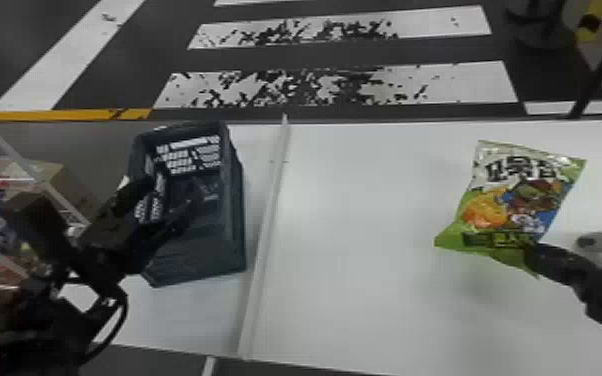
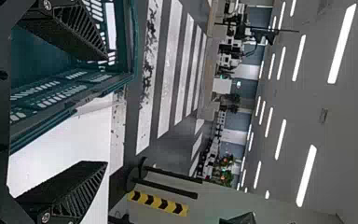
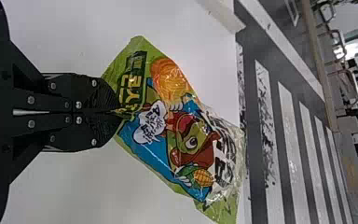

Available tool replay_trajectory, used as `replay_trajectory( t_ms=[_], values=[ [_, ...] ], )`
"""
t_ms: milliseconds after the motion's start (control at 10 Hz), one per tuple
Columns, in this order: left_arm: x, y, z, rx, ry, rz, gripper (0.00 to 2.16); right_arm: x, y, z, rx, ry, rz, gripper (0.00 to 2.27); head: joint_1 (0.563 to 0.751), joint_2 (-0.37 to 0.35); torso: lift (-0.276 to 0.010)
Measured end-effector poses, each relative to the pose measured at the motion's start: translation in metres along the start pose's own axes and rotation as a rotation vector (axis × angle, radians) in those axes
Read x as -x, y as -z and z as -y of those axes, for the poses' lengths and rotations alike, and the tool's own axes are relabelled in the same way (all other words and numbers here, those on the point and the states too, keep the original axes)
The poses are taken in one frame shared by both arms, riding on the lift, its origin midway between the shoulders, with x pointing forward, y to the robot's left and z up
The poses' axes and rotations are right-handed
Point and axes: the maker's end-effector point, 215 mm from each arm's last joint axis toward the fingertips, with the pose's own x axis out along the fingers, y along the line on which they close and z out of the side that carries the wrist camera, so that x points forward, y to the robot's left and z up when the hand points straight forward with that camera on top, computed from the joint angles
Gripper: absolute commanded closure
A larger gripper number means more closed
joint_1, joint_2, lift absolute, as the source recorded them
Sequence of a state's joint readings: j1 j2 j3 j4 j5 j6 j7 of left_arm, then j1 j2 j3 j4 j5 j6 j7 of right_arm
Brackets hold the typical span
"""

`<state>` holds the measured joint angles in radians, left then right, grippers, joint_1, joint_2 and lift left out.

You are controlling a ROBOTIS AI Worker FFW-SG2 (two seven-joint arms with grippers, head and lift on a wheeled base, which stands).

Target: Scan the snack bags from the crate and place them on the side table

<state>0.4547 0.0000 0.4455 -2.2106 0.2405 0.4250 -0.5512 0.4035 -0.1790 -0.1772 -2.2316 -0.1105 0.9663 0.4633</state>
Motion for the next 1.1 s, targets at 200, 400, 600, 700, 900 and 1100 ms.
replay_trajectory(
  t_ms=[200, 400, 600, 700, 900, 1100],
  values=[
    [0.0, -0.001, 0.001, 0.004, 0.004, 0.002, 0.08, 0.008, -0.017, 0.029, 0.269, 0.183, -0.029, 2.24, 0.695, 0.071, -0.094],
    [0.001, -0.001, 0.001, 0.003, 0.008, 0.002, 0.08, 0.019, -0.042, 0.031, 0.581, 0.358, -0.017, 2.24, 0.695, 0.061, -0.094],
    [0.003, -0.004, 0.0, 0.002, 0.007, 0.006, 0.08, 0.029, -0.06, 0.018, 0.895, 0.52, -0.011, 2.24, 0.695, 0.074, -0.094],
    [0.003, -0.003, 0.0, 0.005, 0.007, 0.003, 0.08, 0.029, -0.058, 0.012, 1.027, 0.579, -0.021, 2.24, 0.695, 0.084, -0.094],
    [0.003, -0.003, 0.0, 0.006, 0.007, 0.0, 0.08, 0.022, -0.041, 0.006, 1.31, 0.693, -0.084, 2.24, 0.695, 0.096, -0.094],
    [0.003, -0.005, 0.001, 0.003, 0.009, -0.001, 0.08, 0.024, -0.022, 0.009, 1.527, 0.82, -0.171, 2.24, 0.695, 0.092, -0.094]
  ],
)
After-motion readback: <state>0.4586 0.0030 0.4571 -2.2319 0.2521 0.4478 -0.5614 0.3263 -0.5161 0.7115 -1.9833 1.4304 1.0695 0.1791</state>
